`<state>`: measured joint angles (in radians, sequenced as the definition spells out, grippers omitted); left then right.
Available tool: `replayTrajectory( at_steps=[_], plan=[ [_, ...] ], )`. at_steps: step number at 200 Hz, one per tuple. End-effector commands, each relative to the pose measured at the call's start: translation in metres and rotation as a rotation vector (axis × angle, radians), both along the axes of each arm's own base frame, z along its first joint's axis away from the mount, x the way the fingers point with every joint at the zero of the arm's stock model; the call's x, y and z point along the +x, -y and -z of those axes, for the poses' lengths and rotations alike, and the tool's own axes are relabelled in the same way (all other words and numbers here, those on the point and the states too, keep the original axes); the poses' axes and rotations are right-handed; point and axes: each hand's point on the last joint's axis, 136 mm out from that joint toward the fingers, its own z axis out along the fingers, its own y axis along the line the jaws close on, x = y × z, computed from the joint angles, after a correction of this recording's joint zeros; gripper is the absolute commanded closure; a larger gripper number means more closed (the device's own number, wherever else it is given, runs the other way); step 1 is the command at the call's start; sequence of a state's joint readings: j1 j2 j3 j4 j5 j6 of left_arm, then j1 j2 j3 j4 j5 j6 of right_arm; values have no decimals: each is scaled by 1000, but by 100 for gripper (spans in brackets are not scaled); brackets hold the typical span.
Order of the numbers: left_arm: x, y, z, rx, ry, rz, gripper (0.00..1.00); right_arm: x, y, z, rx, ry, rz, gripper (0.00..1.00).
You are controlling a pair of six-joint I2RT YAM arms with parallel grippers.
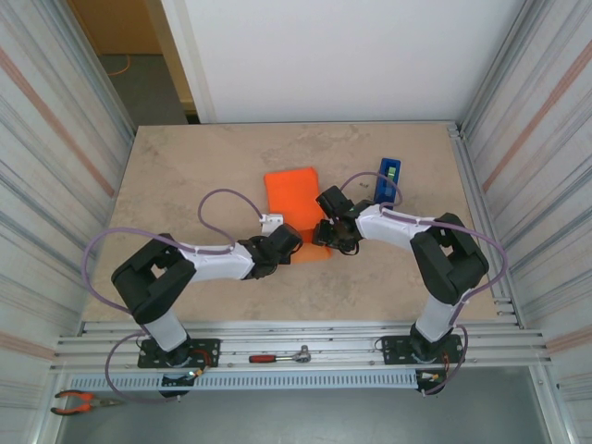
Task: Wrap the gift box in paper
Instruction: Fold the third fold of the wrapping paper on the gift box.
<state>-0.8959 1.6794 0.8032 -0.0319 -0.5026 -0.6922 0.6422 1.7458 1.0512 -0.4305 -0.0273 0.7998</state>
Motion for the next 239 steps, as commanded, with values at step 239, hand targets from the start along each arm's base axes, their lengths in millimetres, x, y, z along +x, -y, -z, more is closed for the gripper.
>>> replayTrajectory(
  at_steps=[239],
  plan=[
    [-26, -7, 10, -30, -41, -62, 65, 8, -4, -2, 19, 15, 6, 49]
  ],
)
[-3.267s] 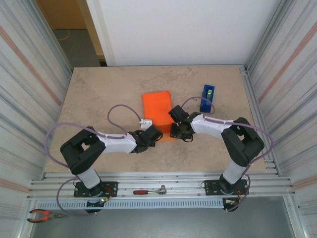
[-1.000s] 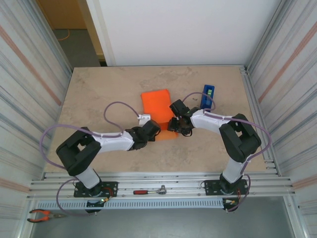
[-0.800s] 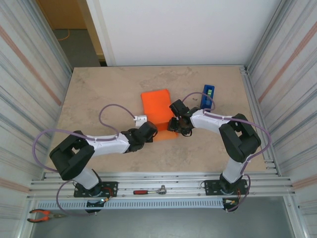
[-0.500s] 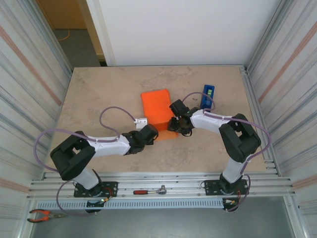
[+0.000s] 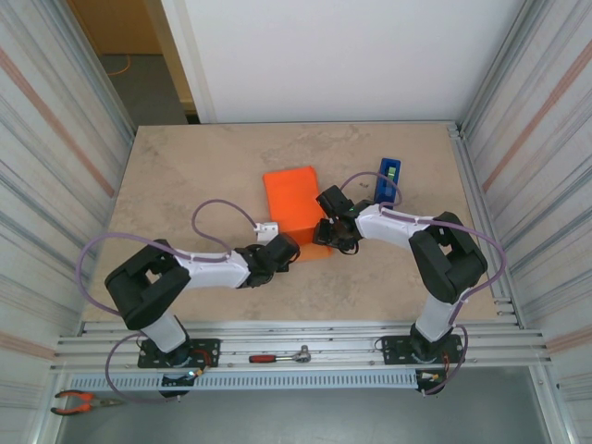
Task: Wrap the gift box in paper
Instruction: Fold the third fold of the wrapping paper on the gift box.
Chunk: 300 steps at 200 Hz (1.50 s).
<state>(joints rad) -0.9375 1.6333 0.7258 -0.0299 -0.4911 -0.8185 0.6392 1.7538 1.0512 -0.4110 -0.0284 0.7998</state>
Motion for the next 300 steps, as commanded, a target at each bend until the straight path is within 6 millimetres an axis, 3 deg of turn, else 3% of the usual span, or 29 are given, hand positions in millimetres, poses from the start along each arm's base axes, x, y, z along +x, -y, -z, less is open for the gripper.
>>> replayTrajectory(
  at_steps=[1, 14, 31, 44, 89, 135, 180, 228, 300],
  plan=[
    [-1, -3, 0, 38, -6, -15, 64, 4, -2, -3, 11, 6, 3, 49],
    [-1, -3, 2, 41, -11, -14, 66, 3, -3, -2, 11, 5, 2, 49],
    [-2, -1, 3, 41, -14, -5, 95, 4, -3, -3, 12, 7, 1, 49],
    [-1, -1, 0, 39, -8, -2, 98, 4, -3, -2, 11, 5, 1, 49],
    [0, -6, -34, 50, 65, 44, 61, 7, 1, -1, 3, 6, 5, 49],
    [16, 5, -77, 65, 128, 229, 41, 14, 9, 0, -3, 2, 8, 49],
    [35, 27, -88, 190, 85, 498, 34, 15, 7, -9, 21, 9, -20, 50],
    [41, 32, -83, 346, 96, 654, 31, -12, 19, -31, 65, 33, -12, 48],
    [44, 29, -70, 429, 109, 706, 28, -32, 48, -19, 101, -12, 70, 45]
  ],
)
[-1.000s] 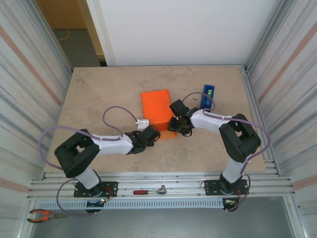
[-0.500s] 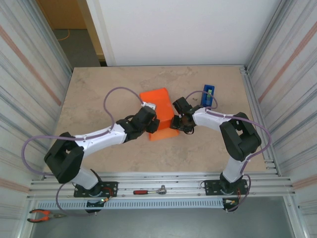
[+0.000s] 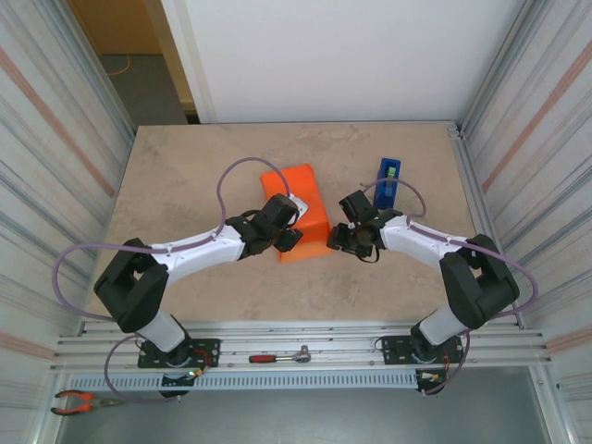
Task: Wrap the gift box in paper
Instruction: Fold the third fold of the wrapping paper on the gift box.
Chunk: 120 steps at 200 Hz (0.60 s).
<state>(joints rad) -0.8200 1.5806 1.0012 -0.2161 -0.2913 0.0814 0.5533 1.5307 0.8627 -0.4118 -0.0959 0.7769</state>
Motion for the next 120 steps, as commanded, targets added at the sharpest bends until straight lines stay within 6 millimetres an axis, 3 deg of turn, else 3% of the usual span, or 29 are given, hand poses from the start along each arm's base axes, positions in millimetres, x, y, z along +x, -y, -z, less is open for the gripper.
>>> replayTrajectory(
  at_steps=[1, 53, 120],
  plan=[
    [1, -3, 11, 61, 3, 34, 28, -5, 6, -2, 38, -11, 32, 45],
    [-2, -3, 21, 80, -12, 54, 27, -1, 11, -7, 114, -4, 67, 44],
    [3, -9, 37, 133, 0, 31, 27, 2, -3, -9, 178, -7, 36, 44]
  ],
)
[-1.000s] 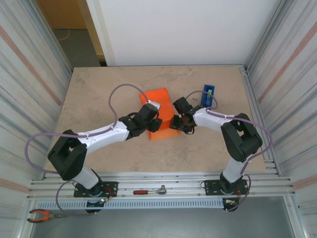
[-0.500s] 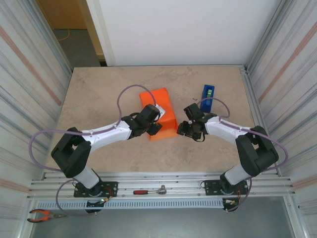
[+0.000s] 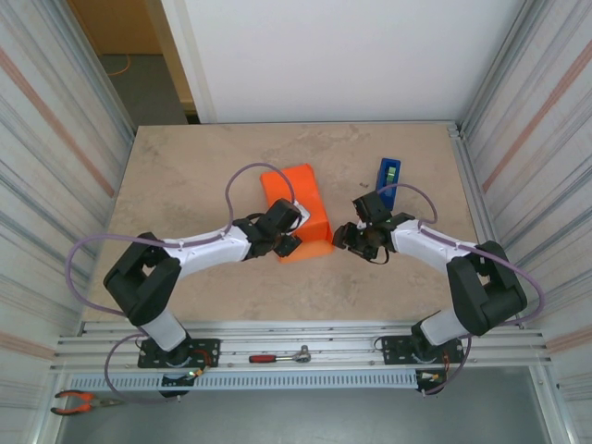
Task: Wrap the gift box in paper
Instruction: Fold the third fold of the wrapping paper on the gift box.
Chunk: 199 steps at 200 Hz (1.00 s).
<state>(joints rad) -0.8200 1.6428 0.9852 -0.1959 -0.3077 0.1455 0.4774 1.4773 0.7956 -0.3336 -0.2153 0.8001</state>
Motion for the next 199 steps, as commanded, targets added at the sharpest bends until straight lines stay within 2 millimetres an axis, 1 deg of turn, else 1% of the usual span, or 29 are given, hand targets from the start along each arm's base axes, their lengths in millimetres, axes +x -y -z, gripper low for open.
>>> replayTrajectory(
  at_steps=[1, 24, 70, 105, 138, 162, 177, 187, 199],
  plan=[
    [3, -6, 10, 43, 18, -8, 27, 0, -8, -4, 46, 1, -11, 44],
    [9, -9, 12, 81, 50, -30, 27, 1, -15, -3, 54, -2, -25, 44],
    [6, -4, 22, 141, 70, 1, 28, 4, -24, -1, 52, -5, -42, 44],
    [7, -6, 21, 149, 92, -11, 28, 4, -27, 1, 50, -8, -45, 44],
    [7, -7, 7, 145, 138, -20, 26, 5, -28, 1, 50, -8, -47, 44],
    [8, -6, -14, 96, 182, -25, 23, 4, -29, 1, 51, -8, -49, 44],
    [9, -7, -24, 82, 206, -24, 21, 3, -29, 1, 49, -8, -50, 44],
    [10, -8, -27, 82, 218, -22, 20, 3, -29, 2, 47, -9, -48, 44],
    [11, -9, -30, 76, 231, -24, 16, 3, -30, 2, 48, -9, -52, 44]
  ],
)
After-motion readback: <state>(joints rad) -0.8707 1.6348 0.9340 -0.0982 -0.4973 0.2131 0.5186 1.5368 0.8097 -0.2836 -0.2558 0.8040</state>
